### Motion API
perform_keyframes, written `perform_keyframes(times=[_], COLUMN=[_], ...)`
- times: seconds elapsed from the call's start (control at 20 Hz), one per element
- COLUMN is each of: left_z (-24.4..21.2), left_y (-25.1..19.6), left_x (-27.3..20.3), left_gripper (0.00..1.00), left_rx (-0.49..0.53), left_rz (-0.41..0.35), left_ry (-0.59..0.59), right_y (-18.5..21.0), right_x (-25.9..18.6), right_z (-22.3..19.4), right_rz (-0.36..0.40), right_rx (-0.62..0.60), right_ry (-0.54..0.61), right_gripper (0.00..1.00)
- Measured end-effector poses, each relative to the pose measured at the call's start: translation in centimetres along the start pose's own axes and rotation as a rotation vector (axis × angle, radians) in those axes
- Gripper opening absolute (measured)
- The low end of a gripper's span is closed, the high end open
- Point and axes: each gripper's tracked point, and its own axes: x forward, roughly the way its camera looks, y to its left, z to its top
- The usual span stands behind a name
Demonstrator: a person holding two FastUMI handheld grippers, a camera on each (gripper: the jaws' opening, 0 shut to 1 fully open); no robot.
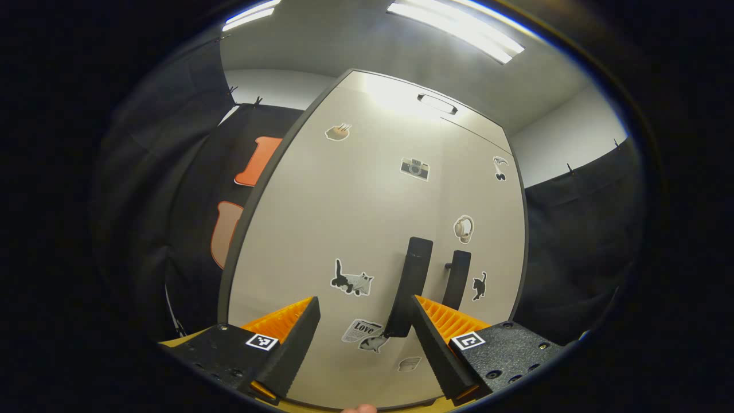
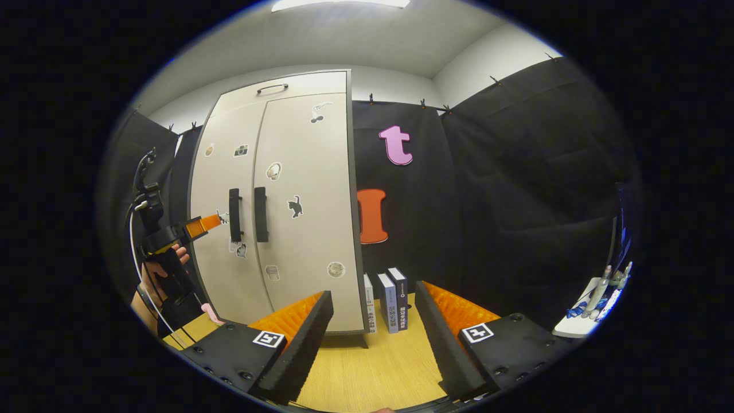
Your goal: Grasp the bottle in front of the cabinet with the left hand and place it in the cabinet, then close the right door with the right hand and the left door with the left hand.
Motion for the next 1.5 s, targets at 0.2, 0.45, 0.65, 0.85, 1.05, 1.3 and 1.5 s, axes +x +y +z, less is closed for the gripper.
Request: perform_keyframes(times=[0.2,0.45,0.65,0.85,1.05,1.3,1.5], left_z=[1.5,1.8,1.1,-0.4,-1.0,-0.8,-0.6], left_y=[0.9,2.7,2.6,2.3,2.9,2.3,1.6], left_x=[-4.4,-10.0,-13.6,-16.4,-17.4,-16.9,-16.8], left_gripper=[0.94,0.94,0.95,0.95,0.95,0.95,0.95], left_rx=[0.035,0.078,0.114,0.094,0.11,0.123,0.119], left_rz=[0.033,0.094,0.115,0.139,0.161,0.135,0.106], left_ry=[0.008,0.03,0.04,0.071,0.085,0.08,0.072], right_y=[1.6,3.6,4.9,5.9,6.3,6.1,5.7], right_x=[-0.1,0.2,0.4,0.0,-0.4,-0.7,-1.0], right_z=[0.2,-0.5,-0.9,-0.9,-1.3,-1.8,-1.6], right_rz=[0.052,0.125,0.161,0.182,0.188,0.174,0.155], right_rx=[0.006,0.021,0.023,0.022,0.017,0.025,0.019], right_ry=[-0.007,0.01,0.008,-0.015,-0.011,0.001,-0.009], right_gripper=[0.96,0.96,0.96,0.96,0.96,0.96,0.96])
